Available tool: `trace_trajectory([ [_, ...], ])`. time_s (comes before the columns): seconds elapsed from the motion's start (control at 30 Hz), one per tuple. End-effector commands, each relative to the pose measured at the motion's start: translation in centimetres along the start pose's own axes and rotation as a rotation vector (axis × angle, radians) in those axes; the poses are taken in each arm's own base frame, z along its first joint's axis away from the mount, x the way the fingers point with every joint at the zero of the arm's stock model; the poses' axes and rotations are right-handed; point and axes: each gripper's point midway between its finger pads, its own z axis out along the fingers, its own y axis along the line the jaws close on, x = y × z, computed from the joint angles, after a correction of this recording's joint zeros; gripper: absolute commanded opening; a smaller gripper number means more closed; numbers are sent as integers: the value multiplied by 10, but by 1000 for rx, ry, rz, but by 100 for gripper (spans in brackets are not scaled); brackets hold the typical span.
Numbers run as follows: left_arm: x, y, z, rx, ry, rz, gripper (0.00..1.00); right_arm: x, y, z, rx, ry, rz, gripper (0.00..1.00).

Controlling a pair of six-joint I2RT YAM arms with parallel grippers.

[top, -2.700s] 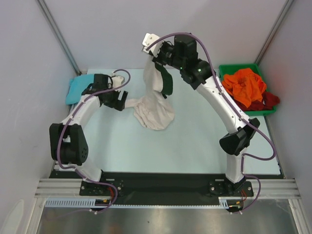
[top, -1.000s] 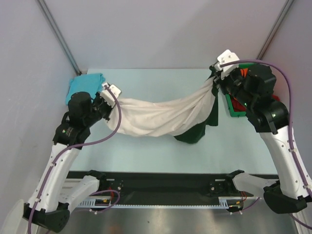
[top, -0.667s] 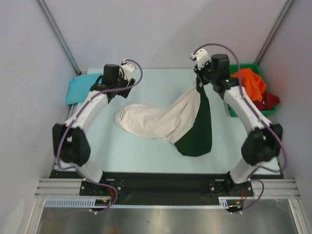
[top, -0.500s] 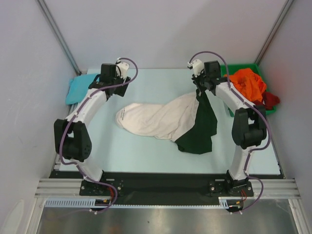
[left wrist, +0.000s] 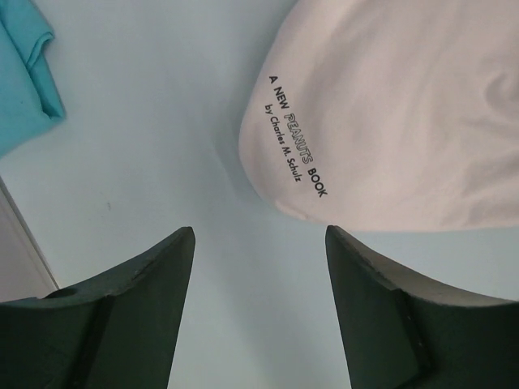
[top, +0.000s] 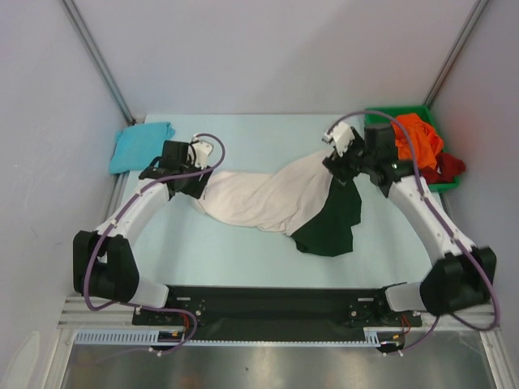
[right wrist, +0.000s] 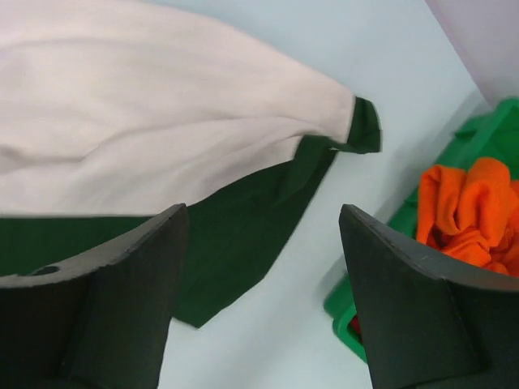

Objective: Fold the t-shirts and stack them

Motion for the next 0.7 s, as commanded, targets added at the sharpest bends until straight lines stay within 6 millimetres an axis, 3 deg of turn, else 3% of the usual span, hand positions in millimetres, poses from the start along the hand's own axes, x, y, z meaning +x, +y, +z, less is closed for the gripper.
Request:
trace_trajectory([
  [0.0, -4, 4, -2, -19, -29, 6, 72, 49, 74, -24, -265, 56, -150, 79],
  [0.13, -8, 6, 5, -22, -18, 6, 71, 98, 118, -39, -398, 135, -248, 80],
  [0.23, -11, 9, 6, -32, -14, 14, 71, 123, 134, -45, -449, 178, -277, 80],
  [0.33, -16, 13, 3, -39, -23, 15, 72, 145, 136, -47, -456, 248, -287, 79],
  [0.67, -25, 18, 3, -56, -36, 20, 72, 180, 159, -62, -600, 378, -198, 77],
])
